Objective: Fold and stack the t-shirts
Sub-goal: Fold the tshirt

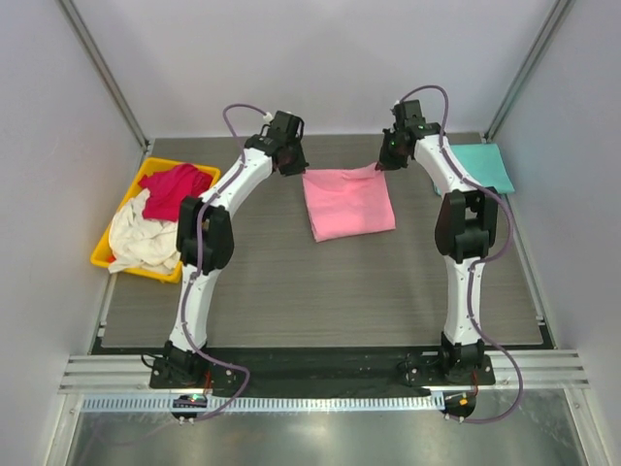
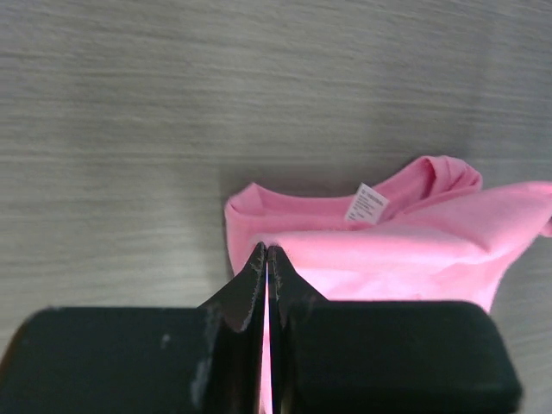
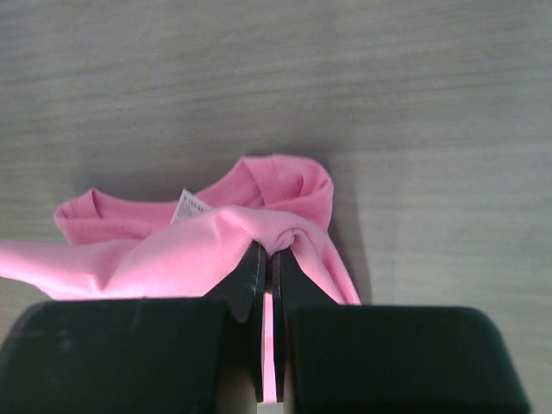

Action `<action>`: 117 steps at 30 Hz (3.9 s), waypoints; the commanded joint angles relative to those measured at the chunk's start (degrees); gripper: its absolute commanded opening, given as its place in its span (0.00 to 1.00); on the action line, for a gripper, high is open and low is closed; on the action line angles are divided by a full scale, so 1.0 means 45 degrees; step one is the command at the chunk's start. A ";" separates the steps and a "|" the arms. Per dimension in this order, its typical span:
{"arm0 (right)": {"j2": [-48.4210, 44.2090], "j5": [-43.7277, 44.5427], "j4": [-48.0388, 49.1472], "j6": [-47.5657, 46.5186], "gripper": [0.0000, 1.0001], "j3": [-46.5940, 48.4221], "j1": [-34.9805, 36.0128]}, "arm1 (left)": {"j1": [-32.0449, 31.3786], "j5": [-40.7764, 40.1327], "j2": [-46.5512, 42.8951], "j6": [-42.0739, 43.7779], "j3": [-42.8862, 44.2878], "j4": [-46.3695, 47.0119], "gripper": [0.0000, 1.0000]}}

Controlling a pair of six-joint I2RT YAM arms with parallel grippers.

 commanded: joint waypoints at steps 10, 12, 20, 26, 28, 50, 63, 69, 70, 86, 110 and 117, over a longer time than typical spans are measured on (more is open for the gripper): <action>0.2182 -0.1957 0.0158 -0.0347 0.44 0.3692 -0.0816 | 0.1114 0.0624 0.1661 0.0964 0.1851 0.1647 0.19; 0.1770 -0.2054 0.0138 -0.0580 0.53 0.3301 -0.0914 | 0.1076 0.1011 0.1388 0.1101 0.1598 0.1666 0.24; -0.0163 -0.2641 0.0002 -0.2143 0.50 -0.0370 -0.0972 | 0.0296 0.3239 -0.0777 0.1082 -0.2071 0.2173 0.25; -0.0790 -0.2601 -0.0038 -0.2632 0.47 -0.2127 -0.0953 | -0.0525 0.3690 -0.1796 0.1062 -0.4181 0.2779 0.25; -0.0888 -0.2544 -0.0038 -0.2710 0.47 -0.2539 -0.0973 | -0.0681 0.3787 -0.1914 0.0965 -0.4515 0.2955 0.25; -0.4109 -0.2174 0.1077 -0.1305 0.39 -0.7249 -0.0972 | -0.1151 0.1619 -0.3787 0.1550 -0.6081 0.2411 0.26; -0.4346 -0.3965 0.0586 -0.0425 0.07 -0.5316 0.0100 | -0.1366 0.4587 -0.4005 0.0341 -0.6957 0.2974 0.27; -0.2824 -0.5336 0.1953 -0.0269 0.07 -0.5294 0.1039 | -0.1463 0.3380 -0.2893 0.0612 -0.7446 0.3171 0.27; -0.2609 -0.5336 0.2148 -0.0269 0.07 -0.5585 0.1058 | -0.1463 0.2894 -0.2775 0.0671 -0.7504 0.3151 0.27; -0.3484 -0.3522 0.1236 -0.0641 0.10 -0.5783 0.0863 | -0.1600 0.0819 -0.3300 0.0984 -0.5789 0.0672 0.27; -0.4598 -0.0979 0.1642 -0.0815 0.35 -0.8441 -0.0054 | -0.1815 0.0196 -0.1855 0.1060 -0.5495 0.0086 0.32; -0.3078 -0.2287 0.1701 -0.1129 0.58 -0.5653 -0.1029 | -0.1308 -0.0295 -0.0998 0.1648 -0.4088 -0.1165 0.34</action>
